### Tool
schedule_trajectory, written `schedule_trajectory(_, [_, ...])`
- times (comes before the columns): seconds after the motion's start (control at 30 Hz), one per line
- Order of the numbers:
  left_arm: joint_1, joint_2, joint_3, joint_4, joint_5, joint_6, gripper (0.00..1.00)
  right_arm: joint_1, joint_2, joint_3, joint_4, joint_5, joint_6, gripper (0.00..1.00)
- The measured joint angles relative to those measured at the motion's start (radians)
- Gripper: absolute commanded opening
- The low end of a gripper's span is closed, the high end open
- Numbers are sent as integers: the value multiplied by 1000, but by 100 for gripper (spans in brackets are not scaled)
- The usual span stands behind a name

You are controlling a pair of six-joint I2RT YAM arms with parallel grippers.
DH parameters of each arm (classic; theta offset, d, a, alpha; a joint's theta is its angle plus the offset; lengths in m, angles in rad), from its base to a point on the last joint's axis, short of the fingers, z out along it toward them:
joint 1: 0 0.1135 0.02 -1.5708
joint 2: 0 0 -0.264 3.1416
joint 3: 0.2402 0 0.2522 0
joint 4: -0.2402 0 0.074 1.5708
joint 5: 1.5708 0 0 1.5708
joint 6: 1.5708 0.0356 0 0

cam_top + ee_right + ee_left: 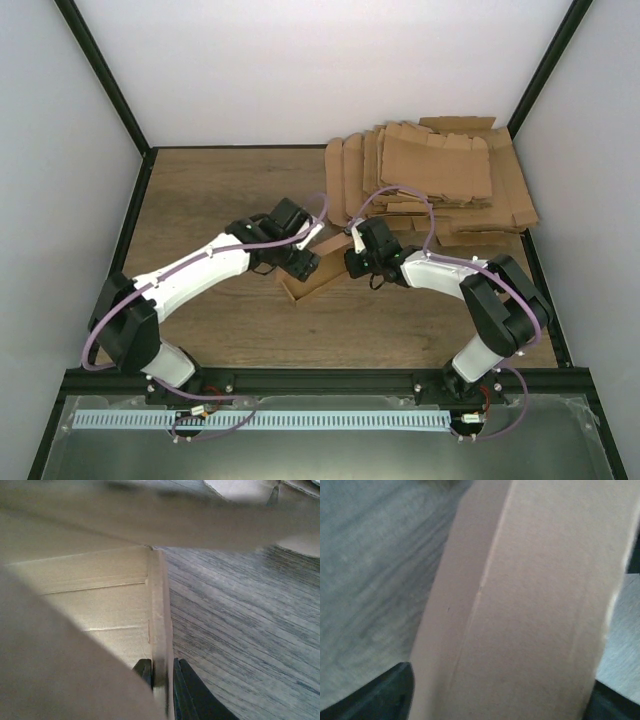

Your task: Fold the paper box

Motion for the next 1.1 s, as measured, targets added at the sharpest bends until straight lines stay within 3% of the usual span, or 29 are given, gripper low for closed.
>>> schedule_trajectory(0.3, [199,-41,18,59,134,-78,28,0,0,0,38,-9,-15,14])
schedule_trajectory(0.6, [248,-26,22,90,290,-79,8,-5,0,0,59,-6,-30,16])
schedule_trajectory(1.1, [253,10,74,32,388,-17,5,-9,-75,-47,84,55,-25,29])
